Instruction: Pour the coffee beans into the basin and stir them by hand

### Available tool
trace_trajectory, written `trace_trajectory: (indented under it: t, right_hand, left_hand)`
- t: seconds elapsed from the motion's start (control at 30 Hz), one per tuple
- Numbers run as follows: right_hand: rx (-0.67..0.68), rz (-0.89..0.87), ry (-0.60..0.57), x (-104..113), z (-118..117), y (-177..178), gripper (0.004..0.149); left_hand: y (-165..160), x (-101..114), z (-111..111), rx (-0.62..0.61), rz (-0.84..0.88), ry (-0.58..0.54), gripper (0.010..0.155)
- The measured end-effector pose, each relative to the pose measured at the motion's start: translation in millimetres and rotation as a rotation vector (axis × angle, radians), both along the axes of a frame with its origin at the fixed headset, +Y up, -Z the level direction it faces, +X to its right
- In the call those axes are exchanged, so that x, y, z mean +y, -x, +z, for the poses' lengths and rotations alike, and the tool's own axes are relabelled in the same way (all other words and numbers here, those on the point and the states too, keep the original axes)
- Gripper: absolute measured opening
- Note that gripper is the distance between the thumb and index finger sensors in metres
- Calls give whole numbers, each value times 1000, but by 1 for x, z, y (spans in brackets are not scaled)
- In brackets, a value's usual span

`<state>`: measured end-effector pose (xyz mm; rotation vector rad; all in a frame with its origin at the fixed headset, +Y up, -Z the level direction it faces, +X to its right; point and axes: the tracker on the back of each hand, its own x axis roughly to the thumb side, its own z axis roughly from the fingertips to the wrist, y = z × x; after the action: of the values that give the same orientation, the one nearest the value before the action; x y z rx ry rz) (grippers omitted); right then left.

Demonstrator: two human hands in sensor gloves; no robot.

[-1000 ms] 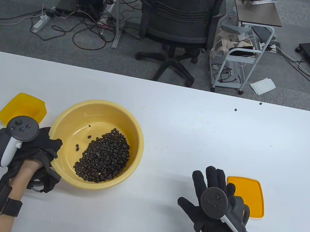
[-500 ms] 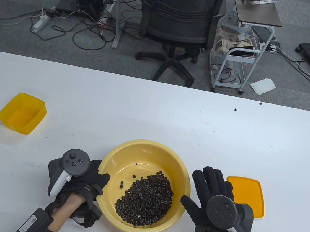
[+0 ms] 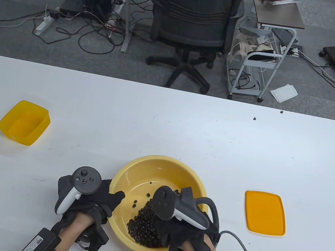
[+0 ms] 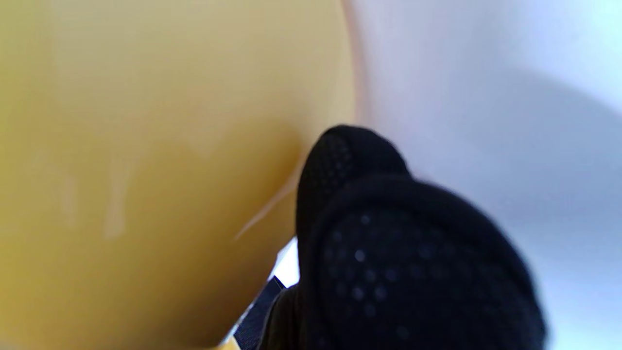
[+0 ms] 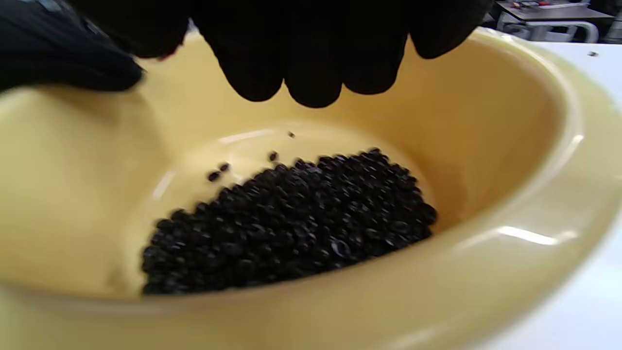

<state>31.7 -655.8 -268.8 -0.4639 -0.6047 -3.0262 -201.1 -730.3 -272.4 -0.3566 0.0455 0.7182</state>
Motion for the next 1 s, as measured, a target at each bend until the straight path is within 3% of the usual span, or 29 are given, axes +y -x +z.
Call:
trace_trajectory:
  t: [0.13, 0.23, 0.3, 0.47, 0.57, 0.7, 1.0]
  right_hand:
    - [-16, 84, -59, -19, -35, 0, 57]
    - [-88, 46, 88, -33, -57, 2, 57]
    - [-108, -2, 42, -43, -69, 8, 57]
    - [-207, 128, 272, -68, -85, 18, 59]
    - [-251, 151, 274, -64, -87, 11, 59]
    - [-279, 189, 431, -65, -81, 0, 58]
    - [-89, 159, 650, -73, -33, 9, 54]
  left_hand:
    - [-5, 2, 1, 17, -67, -61, 65]
    - [-7, 2, 2, 21, -93, -84, 64]
    - [-7, 2, 2, 24, -82, -84, 63]
    - [-8, 2, 2, 35, -61, -90, 61]
    - [-8, 2, 2, 48, -58, -94, 61]
    - [-8, 1, 3, 76, -38, -104, 60]
    - [-7, -1, 7, 110, -15, -110, 60]
